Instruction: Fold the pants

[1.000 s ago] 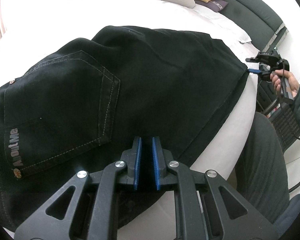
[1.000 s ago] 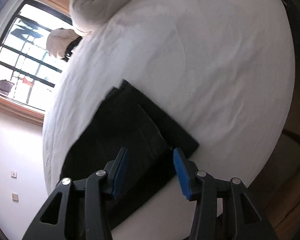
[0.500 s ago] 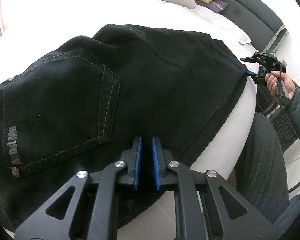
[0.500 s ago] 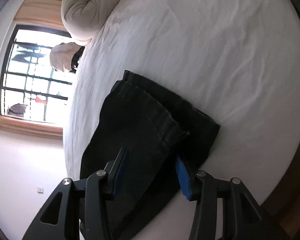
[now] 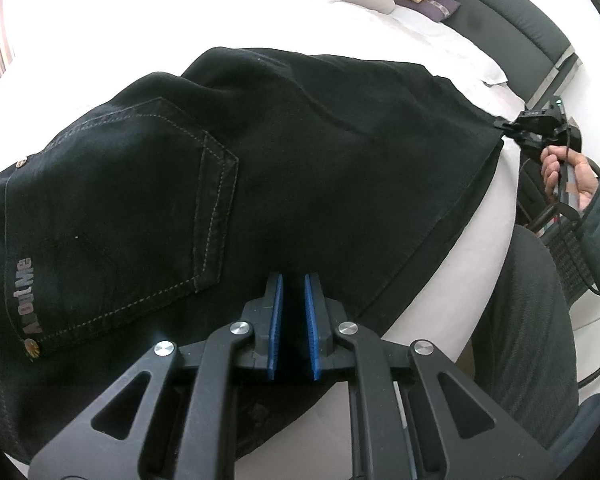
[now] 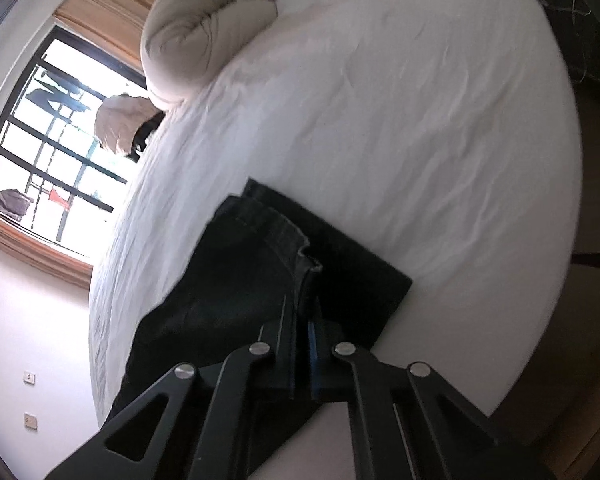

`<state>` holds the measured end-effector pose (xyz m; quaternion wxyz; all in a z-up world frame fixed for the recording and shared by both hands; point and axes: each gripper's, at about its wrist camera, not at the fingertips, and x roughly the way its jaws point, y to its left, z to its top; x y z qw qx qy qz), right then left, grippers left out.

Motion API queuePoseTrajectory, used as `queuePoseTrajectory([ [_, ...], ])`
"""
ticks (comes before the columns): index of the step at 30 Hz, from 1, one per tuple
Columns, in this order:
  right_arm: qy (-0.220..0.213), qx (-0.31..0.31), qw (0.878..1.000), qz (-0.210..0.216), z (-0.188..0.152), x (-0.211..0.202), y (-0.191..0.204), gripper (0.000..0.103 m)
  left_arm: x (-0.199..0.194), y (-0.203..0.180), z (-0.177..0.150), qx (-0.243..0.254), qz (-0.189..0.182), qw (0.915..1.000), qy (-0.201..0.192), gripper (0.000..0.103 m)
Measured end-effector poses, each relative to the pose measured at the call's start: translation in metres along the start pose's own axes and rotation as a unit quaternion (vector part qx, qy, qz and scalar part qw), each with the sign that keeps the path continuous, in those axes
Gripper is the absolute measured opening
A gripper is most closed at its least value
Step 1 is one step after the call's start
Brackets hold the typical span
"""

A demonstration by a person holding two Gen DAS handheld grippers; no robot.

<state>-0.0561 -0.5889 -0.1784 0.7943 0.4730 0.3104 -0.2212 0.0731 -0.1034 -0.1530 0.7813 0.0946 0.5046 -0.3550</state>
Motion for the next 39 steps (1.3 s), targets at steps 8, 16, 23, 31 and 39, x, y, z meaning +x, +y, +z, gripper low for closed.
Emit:
queuePoseTrajectory([
  [8, -0.050, 0.012, 0.999, 0.016, 0.002, -0.029, -0.006, 0.003, 0.003, -0.010, 0.002, 0.013, -0.005, 0.9999, 0.000, 0.011],
  [16, 0.019, 0.025, 0.999, -0.020, 0.001, 0.015, -0.031, 0.004, 0.006, -0.003, 0.000, 0.007, -0.013, 0.9999, 0.001, 0.011],
  [23, 0.031, -0.038, 0.989, -0.137, 0.007, -0.002, -0.016, 0.052, 0.001, 0.005, 0.003, 0.003, -0.016, 0.9998, 0.013, 0.011],
  [31, 0.016, -0.250, 0.964, -0.085, 0.006, -0.007, 0.109, 0.056, -0.032, 0.018, 0.009, -0.008, -0.020, 0.9996, -0.019, 0.011],
  [39, 0.160, -0.252, 0.954, -0.041, -0.006, 0.119, 0.145, 0.045, -0.033, 0.052, 0.014, -0.034, 0.006, 0.9988, -0.033, 0.011],
])
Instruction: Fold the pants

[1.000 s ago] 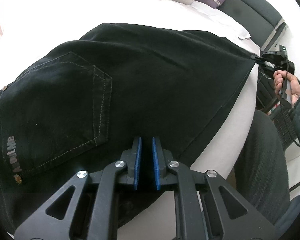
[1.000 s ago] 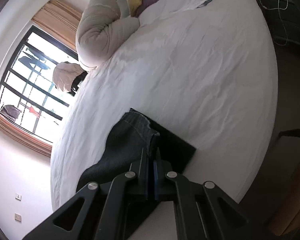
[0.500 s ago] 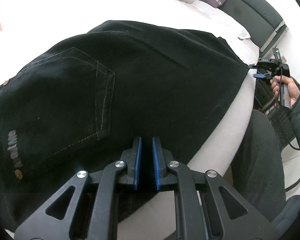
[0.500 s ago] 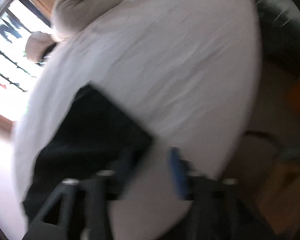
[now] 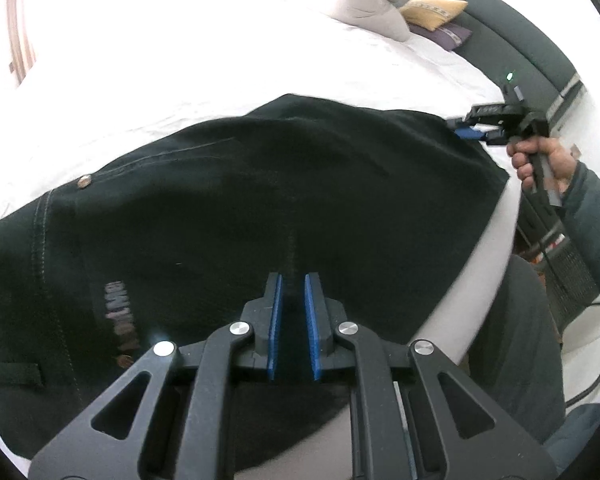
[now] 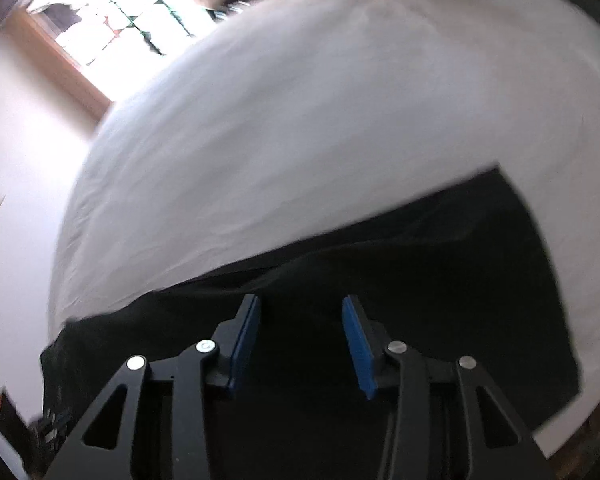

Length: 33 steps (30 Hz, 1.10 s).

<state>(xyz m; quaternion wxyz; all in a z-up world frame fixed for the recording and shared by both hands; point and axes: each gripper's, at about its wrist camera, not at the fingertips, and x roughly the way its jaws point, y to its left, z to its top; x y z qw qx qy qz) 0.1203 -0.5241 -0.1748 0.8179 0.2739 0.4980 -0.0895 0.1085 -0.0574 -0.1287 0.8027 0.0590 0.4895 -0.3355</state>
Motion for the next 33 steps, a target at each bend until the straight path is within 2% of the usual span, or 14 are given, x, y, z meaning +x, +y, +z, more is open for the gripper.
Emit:
queuePoseTrajectory([
  [3, -0.040, 0.050, 0.998, -0.017, 0.015, 0.012, -0.032, 0.034, 0.010, 0.018, -0.005, -0.026, -0.018, 0.9995, 0.002, 0.011],
  [8, -0.080, 0.051, 0.992, -0.080, 0.034, -0.001, -0.033, 0.034, 0.010, 0.014, -0.002, -0.015, -0.008, 0.9999, -0.001, 0.011],
  [12, -0.088, 0.000, 0.996, 0.009, 0.010, -0.033, 0.007, 0.040, -0.001, 0.003, 0.009, -0.007, -0.023, 0.9994, -0.027, 0.011],
  [14, -0.061, -0.029, 0.995, 0.067, -0.014, -0.033, 0.035, 0.047, 0.000, -0.001, 0.018, 0.000, -0.030, 0.9991, -0.031, 0.011],
  [17, -0.014, -0.055, 0.993, 0.106, -0.037, -0.003, 0.061, 0.047, 0.006, -0.009, 0.030, 0.013, -0.029, 0.9991, -0.029, 0.011],
  [19, 0.007, -0.048, 0.994, 0.094, -0.037, 0.024, 0.065, 0.047, 0.011, -0.011, 0.038, 0.023, -0.025, 0.9990, -0.029, 0.011],
  [22, -0.016, -0.006, 0.995, 0.098, -0.025, 0.042, 0.051, 0.040, 0.023, -0.002, 0.038, 0.012, -0.015, 0.9997, -0.012, 0.011],
  [23, -0.019, 0.008, 0.996, 0.082, -0.018, 0.043, 0.046, 0.034, 0.026, 0.002, 0.034, 0.006, -0.012, 0.9999, -0.005, 0.011],
  [25, -0.018, 0.012, 0.999, 0.041, -0.004, 0.040, 0.050, 0.034, 0.028, 0.013, 0.023, -0.008, -0.011, 0.9999, 0.001, 0.011],
  [27, -0.025, -0.028, 0.999, 0.018, -0.001, 0.027, 0.069, 0.038, 0.025, 0.020, 0.013, -0.023, -0.016, 0.9996, -0.002, 0.011],
  [29, -0.010, -0.081, 0.993, 0.081, -0.003, 0.017, 0.101, 0.042, 0.021, 0.023, 0.007, -0.026, -0.019, 0.9994, -0.008, 0.011],
  [30, -0.002, -0.115, 0.988, 0.103, -0.006, 0.014, 0.122, 0.050, 0.018, 0.025, -0.002, -0.025, -0.019, 0.9994, -0.011, 0.011],
  [31, -0.003, -0.165, 0.981, 0.102, -0.010, 0.010, 0.148, 0.053, 0.017, 0.025, -0.003, -0.024, -0.019, 0.9995, -0.012, 0.011],
  [33, -0.009, -0.289, 0.952, 0.096, -0.024, 0.009, 0.208, 0.057, 0.020, 0.019, -0.001, -0.021, -0.017, 0.9995, -0.014, 0.011],
])
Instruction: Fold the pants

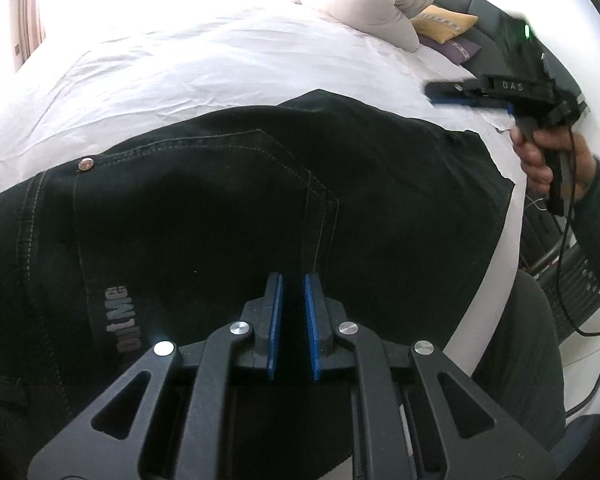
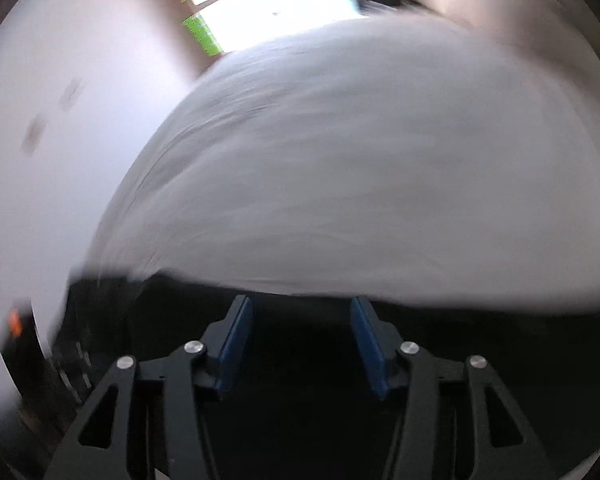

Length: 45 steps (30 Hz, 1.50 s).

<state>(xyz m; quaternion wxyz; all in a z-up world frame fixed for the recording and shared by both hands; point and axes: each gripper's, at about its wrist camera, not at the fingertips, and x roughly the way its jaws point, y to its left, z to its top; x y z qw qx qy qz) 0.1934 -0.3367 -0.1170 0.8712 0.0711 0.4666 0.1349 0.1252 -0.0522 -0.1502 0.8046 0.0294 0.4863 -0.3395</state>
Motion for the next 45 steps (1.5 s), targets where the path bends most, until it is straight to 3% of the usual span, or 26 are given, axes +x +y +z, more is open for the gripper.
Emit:
queuePoseTrajectory([
  [4, 0.052, -0.132, 0.990, -0.003, 0.023, 0.042, 0.056, 0.061, 0.000, 0.002, -0.005, -0.006, -0.008, 0.9999, -0.004, 0.011],
  [7, 0.087, -0.176, 0.980, -0.025, 0.037, 0.071, 0.062, 0.061, -0.006, 0.007, -0.013, -0.007, -0.016, 0.9998, -0.009, 0.011],
  [10, 0.112, -0.193, 0.975, -0.006, 0.035, 0.078, 0.064, 0.060, -0.006, 0.013, -0.011, -0.008, -0.022, 0.9997, -0.012, 0.011],
  [13, 0.139, -0.230, 0.963, 0.011, 0.022, 0.078, 0.086, 0.045, -0.004, 0.015, -0.012, -0.008, -0.023, 0.9996, -0.013, 0.011],
  [14, 0.144, -0.239, 0.960, 0.021, 0.018, 0.074, 0.089, 0.036, -0.003, 0.015, -0.013, -0.006, -0.022, 0.9996, -0.014, 0.011],
  [16, 0.156, -0.246, 0.956, 0.029, 0.012, 0.075, 0.094, 0.030, -0.002, 0.014, -0.014, -0.001, -0.019, 0.9997, -0.017, 0.011],
  [19, 0.166, -0.244, 0.955, 0.031, 0.006, 0.086, 0.098, 0.023, 0.000, 0.012, -0.016, 0.001, -0.017, 0.9997, -0.018, 0.011],
  [21, 0.155, -0.240, 0.958, 0.011, 0.003, 0.095, 0.099, 0.011, 0.000, 0.013, -0.017, -0.003, -0.020, 0.9996, -0.019, 0.011],
  [29, 0.077, -0.190, 0.972, -0.111, 0.019, 0.105, 0.107, 0.006, -0.002, 0.012, -0.019, -0.011, -0.017, 0.9997, -0.017, 0.011],
  [31, 0.057, -0.159, 0.981, -0.095, 0.022, 0.082, 0.106, 0.007, -0.004, 0.014, -0.018, -0.020, -0.022, 0.9994, -0.015, 0.011],
  [34, 0.032, -0.144, 0.989, -0.017, 0.013, 0.040, 0.120, 0.007, -0.004, 0.015, -0.018, -0.019, -0.024, 0.9994, -0.018, 0.011],
  [36, 0.048, -0.148, 0.988, 0.026, 0.002, 0.032, 0.132, 0.007, -0.002, 0.016, -0.018, -0.023, -0.022, 0.9993, -0.020, 0.011],
  [39, 0.092, -0.158, 0.983, 0.031, -0.014, 0.059, 0.142, 0.007, -0.003, 0.015, -0.018, -0.022, -0.019, 0.9994, -0.021, 0.011],
  [41, 0.108, -0.114, 0.987, 0.032, -0.013, 0.084, 0.129, 0.001, -0.003, 0.016, -0.019, -0.025, -0.023, 0.9992, -0.021, 0.011],
  [43, 0.102, -0.068, 0.992, 0.040, -0.005, 0.100, 0.115, 0.000, -0.005, 0.018, -0.019, -0.029, -0.027, 0.9989, -0.023, 0.011],
  [45, 0.083, -0.060, 0.995, 0.013, 0.005, 0.108, 0.115, 0.000, -0.005, 0.019, -0.020, -0.029, -0.029, 0.9988, -0.026, 0.011],
])
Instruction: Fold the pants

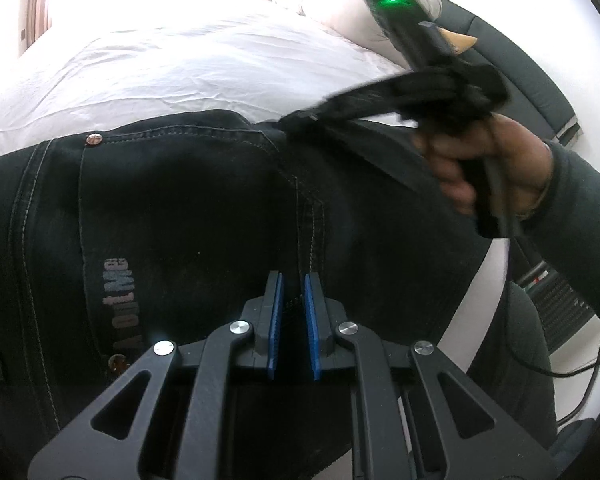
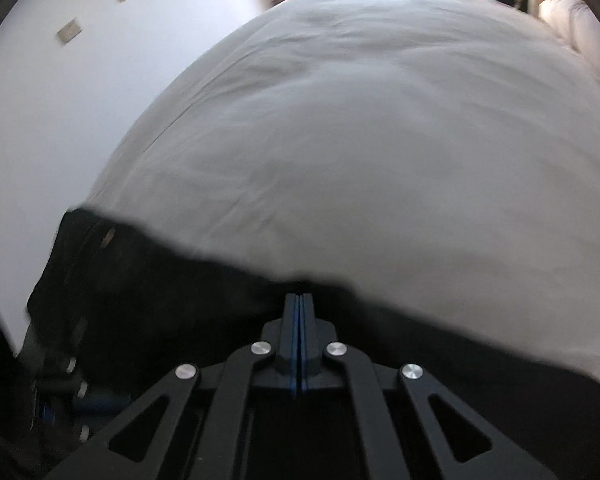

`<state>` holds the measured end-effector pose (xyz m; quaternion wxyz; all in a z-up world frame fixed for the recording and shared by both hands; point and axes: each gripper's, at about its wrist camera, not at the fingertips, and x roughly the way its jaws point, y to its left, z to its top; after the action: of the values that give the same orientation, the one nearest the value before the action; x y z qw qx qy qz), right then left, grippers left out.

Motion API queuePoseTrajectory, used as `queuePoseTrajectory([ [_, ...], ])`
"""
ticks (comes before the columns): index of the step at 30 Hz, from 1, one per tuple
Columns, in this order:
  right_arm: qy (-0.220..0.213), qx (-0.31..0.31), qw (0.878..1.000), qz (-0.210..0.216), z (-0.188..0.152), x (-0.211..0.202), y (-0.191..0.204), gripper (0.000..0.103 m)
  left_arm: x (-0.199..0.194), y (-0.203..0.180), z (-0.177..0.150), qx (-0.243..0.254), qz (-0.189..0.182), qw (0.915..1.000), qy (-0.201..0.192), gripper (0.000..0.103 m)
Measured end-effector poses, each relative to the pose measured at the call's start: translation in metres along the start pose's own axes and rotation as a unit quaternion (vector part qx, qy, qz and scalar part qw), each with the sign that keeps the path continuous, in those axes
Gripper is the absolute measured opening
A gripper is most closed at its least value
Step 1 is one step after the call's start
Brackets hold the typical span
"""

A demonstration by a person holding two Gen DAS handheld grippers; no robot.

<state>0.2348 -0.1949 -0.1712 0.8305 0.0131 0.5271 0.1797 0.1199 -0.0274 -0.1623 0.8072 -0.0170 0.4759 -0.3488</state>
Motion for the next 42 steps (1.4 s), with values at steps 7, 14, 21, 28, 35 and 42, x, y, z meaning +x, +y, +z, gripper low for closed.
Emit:
queuePoseTrajectory([
  [7, -0.048, 0.021, 0.996, -0.078, 0.000, -0.040, -0.001, 0.006, -0.011, 0.002, 0.001, -0.014, -0.001, 0.9999, -0.009, 0.011],
  [14, -0.069, 0.082, 0.994, -0.005, -0.082, -0.084, -0.038, 0.049, -0.023, 0.011, -0.005, -0.028, 0.015, 0.9993, -0.019, 0.011],
  [21, -0.065, 0.253, 0.959, -0.107, -0.179, -0.122, -0.161, 0.000, -0.039, 0.013, -0.010, -0.029, 0.042, 0.9983, -0.026, 0.011],
  [28, -0.119, 0.257, 0.958, -0.043, -0.189, -0.170, -0.143, 0.047, -0.055, 0.012, -0.011, -0.033, 0.079, 0.9957, -0.035, 0.011],
  [35, -0.108, 0.288, 0.951, 0.021, -0.205, -0.133, -0.150, 0.049, -0.044, 0.037, -0.027, -0.068, 0.077, 0.9944, -0.024, 0.011],
  [42, -0.154, 0.420, 0.891, -0.081, -0.257, -0.183, -0.263, 0.049, -0.040, 0.039, -0.032, -0.063, 0.083, 0.9943, -0.024, 0.011],
])
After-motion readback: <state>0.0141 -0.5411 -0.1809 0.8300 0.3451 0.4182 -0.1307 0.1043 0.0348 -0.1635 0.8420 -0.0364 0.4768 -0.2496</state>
